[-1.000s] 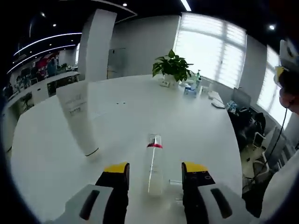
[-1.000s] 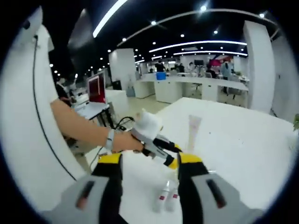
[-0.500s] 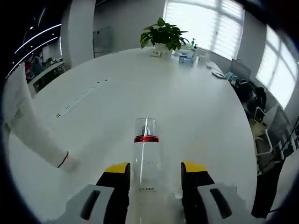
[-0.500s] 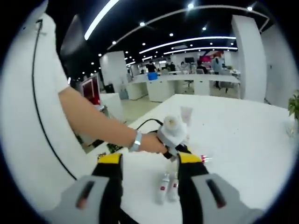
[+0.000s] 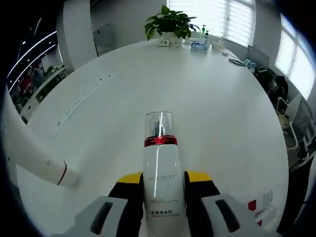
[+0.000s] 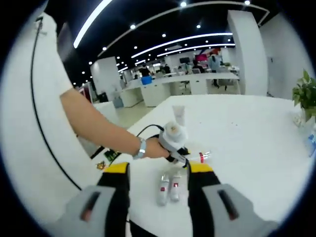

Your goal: Arrange the skincare products in the storage area until every visible bottle or jar stands upright without overlapping.

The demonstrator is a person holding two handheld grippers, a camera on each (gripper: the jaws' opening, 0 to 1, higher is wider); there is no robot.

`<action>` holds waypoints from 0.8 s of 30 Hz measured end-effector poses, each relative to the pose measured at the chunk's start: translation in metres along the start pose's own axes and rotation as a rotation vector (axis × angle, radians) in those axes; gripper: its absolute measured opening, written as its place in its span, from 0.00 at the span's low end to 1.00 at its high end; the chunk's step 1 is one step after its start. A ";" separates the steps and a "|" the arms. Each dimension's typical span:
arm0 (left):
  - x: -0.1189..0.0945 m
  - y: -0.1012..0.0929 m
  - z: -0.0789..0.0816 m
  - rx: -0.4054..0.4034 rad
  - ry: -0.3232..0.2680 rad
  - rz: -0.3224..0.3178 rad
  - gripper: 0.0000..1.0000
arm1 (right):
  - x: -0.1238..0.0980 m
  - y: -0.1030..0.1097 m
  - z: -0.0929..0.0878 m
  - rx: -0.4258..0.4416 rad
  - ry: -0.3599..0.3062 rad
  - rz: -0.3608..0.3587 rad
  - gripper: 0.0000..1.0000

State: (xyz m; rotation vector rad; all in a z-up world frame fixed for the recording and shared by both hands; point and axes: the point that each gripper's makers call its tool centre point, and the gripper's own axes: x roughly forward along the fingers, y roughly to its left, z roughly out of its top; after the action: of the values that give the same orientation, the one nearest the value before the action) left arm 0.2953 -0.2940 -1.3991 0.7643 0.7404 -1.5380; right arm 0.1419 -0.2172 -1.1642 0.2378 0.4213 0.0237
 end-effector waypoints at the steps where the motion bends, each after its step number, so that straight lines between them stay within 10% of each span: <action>1: 0.000 0.000 0.001 -0.003 -0.005 0.000 0.33 | 0.000 -0.001 0.000 0.000 0.002 -0.003 0.44; 24: -0.010 -0.004 0.006 -0.294 -0.037 -0.093 0.28 | -0.004 -0.005 -0.012 0.036 0.021 -0.014 0.44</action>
State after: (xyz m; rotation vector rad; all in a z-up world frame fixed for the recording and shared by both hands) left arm 0.2914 -0.2929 -1.3872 0.4877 0.9601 -1.4793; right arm 0.1336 -0.2198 -1.1741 0.2699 0.4446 0.0051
